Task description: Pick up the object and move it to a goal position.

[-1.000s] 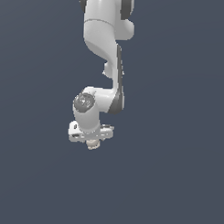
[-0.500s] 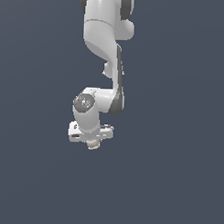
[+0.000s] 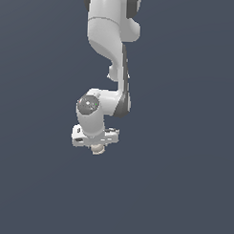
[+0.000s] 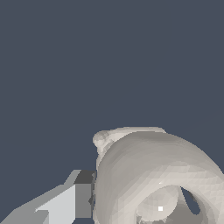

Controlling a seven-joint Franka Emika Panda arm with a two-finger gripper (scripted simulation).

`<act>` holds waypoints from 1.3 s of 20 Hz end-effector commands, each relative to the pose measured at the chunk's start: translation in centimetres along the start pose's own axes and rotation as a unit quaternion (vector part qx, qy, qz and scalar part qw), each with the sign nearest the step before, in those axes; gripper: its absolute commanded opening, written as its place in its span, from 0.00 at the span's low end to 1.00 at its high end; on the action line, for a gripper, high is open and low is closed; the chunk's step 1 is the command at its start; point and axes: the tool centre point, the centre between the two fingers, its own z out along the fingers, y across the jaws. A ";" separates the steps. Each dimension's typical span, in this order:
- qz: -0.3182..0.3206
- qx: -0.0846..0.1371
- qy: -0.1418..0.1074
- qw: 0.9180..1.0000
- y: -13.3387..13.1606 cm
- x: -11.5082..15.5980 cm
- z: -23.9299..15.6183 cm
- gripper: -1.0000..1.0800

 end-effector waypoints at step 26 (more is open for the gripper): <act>0.000 0.000 0.000 1.000 -3.2 -8.8 -13.0 0.00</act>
